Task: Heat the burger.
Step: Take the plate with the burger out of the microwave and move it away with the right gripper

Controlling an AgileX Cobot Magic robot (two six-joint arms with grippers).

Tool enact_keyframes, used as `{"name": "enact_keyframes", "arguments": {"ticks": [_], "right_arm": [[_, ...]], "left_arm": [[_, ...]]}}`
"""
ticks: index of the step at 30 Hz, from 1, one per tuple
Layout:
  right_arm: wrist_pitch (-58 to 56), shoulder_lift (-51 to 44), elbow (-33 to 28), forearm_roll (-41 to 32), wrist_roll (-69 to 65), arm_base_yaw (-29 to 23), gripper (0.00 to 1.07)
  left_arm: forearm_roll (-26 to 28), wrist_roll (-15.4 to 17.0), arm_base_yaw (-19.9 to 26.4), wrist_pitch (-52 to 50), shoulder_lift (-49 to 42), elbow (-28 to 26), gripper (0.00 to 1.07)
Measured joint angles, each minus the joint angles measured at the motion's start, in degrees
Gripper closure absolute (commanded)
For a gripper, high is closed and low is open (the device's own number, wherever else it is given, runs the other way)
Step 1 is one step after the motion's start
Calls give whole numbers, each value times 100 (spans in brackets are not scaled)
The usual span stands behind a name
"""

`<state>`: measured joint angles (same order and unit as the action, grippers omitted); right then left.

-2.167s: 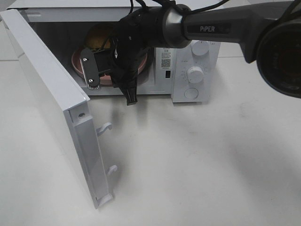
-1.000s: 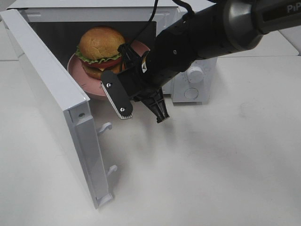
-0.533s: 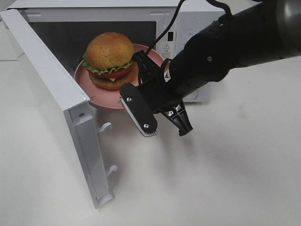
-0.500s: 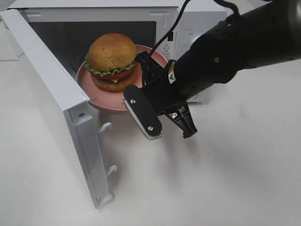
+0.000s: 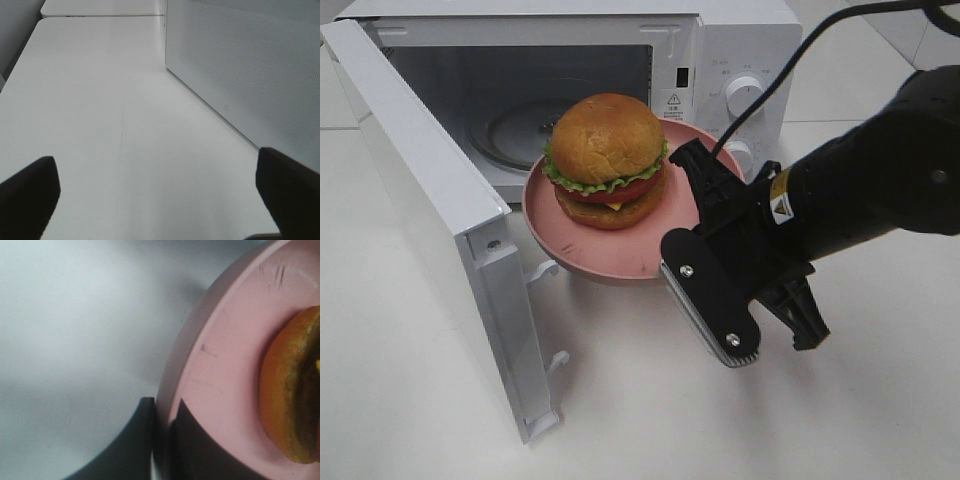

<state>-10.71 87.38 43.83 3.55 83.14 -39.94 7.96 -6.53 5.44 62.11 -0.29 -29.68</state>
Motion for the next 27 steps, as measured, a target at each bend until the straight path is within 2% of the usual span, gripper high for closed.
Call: {"name": "enact_keyframes", "arguments": {"ticks": [3, 6, 8, 11, 13, 16, 18, 27], "right_arm": [[0, -109, -120, 0, -6, 0, 107], [0, -464, -453, 0, -6, 0, 107], [-17, -905, -888, 0, -11, 0, 107], [-29, -1031, -991, 0, -11, 0, 107], [-160, -1501, -1295, 0, -11, 0, 107], [-189, -1599, -1352, 0, -11, 0, 107], [-361, -2057, -1621, 0, -11, 0, 107], [-791, -2853, -2005, 0, -138, 0, 107]], "left_arm": [[0, 0, 0, 0, 0, 0, 6], [0, 0, 0, 0, 0, 0, 6], [0, 0, 0, 0, 0, 0, 6], [0, 0, 0, 0, 0, 0, 6], [0, 0, 0, 0, 0, 0, 6], [0, 0, 0, 0, 0, 0, 6], [0, 0, 0, 0, 0, 0, 6], [0, 0, 0, 0, 0, 0, 6]]}}
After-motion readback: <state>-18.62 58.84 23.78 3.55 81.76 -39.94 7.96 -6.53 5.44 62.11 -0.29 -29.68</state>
